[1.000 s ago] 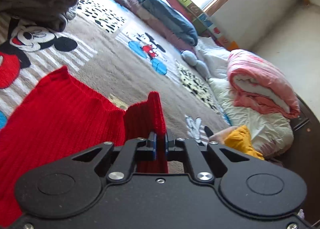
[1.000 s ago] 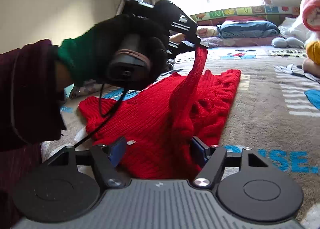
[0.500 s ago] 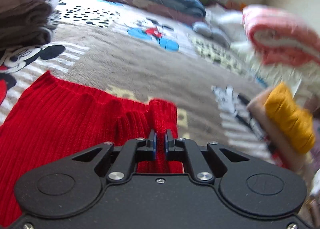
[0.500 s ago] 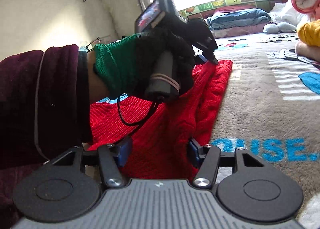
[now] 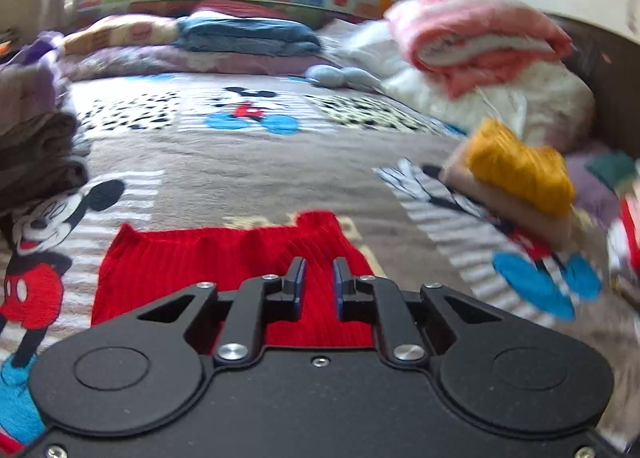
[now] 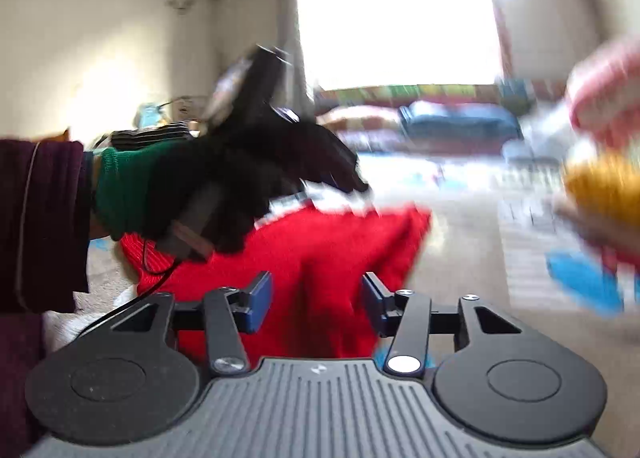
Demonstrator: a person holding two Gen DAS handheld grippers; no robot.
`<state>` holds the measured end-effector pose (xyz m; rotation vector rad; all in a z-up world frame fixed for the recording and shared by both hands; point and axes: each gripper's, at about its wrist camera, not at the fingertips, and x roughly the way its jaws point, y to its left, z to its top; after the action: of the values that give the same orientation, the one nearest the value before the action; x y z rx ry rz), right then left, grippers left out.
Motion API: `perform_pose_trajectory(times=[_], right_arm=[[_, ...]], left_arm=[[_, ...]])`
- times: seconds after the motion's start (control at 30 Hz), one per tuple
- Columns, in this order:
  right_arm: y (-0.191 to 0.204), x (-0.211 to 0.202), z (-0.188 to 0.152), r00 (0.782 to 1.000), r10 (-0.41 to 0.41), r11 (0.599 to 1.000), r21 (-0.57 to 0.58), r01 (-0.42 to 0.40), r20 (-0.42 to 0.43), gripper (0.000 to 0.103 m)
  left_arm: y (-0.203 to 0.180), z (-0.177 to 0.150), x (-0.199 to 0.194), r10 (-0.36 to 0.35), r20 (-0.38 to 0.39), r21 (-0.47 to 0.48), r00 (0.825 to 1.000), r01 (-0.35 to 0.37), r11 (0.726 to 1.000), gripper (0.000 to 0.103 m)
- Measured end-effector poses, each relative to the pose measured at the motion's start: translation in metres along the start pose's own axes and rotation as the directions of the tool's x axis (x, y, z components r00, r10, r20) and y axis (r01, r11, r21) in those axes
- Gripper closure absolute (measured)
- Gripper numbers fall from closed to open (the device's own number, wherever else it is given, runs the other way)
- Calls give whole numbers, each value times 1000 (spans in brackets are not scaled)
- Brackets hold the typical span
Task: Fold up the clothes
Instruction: 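Release the sleeve with the left tool and press the fold flat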
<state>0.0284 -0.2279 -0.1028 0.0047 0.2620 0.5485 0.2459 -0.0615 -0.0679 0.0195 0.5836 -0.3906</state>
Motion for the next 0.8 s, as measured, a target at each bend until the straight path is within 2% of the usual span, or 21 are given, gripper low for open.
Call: perform_pose_trajectory(times=[0.1, 0.13, 0.23, 0.4, 0.57, 0.67, 0.73, 0.8], right_arm=[[11, 19, -2, 999, 34, 996, -83, -36, -19, 59], [12, 26, -6, 998, 36, 995, -92, -41, -49, 60], [-1, 43, -18, 988, 19, 999, -23, -23, -151, 61], [-24, 43, -21, 987, 60, 991, 125, -42, -146, 61], [-38, 46, -21, 982, 103, 977, 201, -71, -156, 61], [-37, 49, -24, 981, 109, 977, 202, -76, -161, 61], [-35, 48, -25, 981, 109, 977, 197, -76, -162, 61], [-31, 45, -27, 981, 108, 979, 191, -77, -160, 61]], left_arm=[[-14, -2, 7, -15, -19, 95, 1000, 17, 995, 93], [-18, -1, 15, -16, -31, 113, 999, 19, 993, 93], [-26, 4, 44, -5, -74, 155, 997, 16, 988, 93], [-34, 3, 86, 57, -123, 264, 991, -23, 964, 93], [-27, 12, 103, 74, -143, 265, 987, -34, 964, 89], [-25, 17, 114, 86, -161, 269, 983, -40, 962, 85], [-22, 23, 122, 89, -181, 242, 979, -44, 969, 84], [-16, 31, 121, 95, -181, 172, 979, -63, 983, 83]])
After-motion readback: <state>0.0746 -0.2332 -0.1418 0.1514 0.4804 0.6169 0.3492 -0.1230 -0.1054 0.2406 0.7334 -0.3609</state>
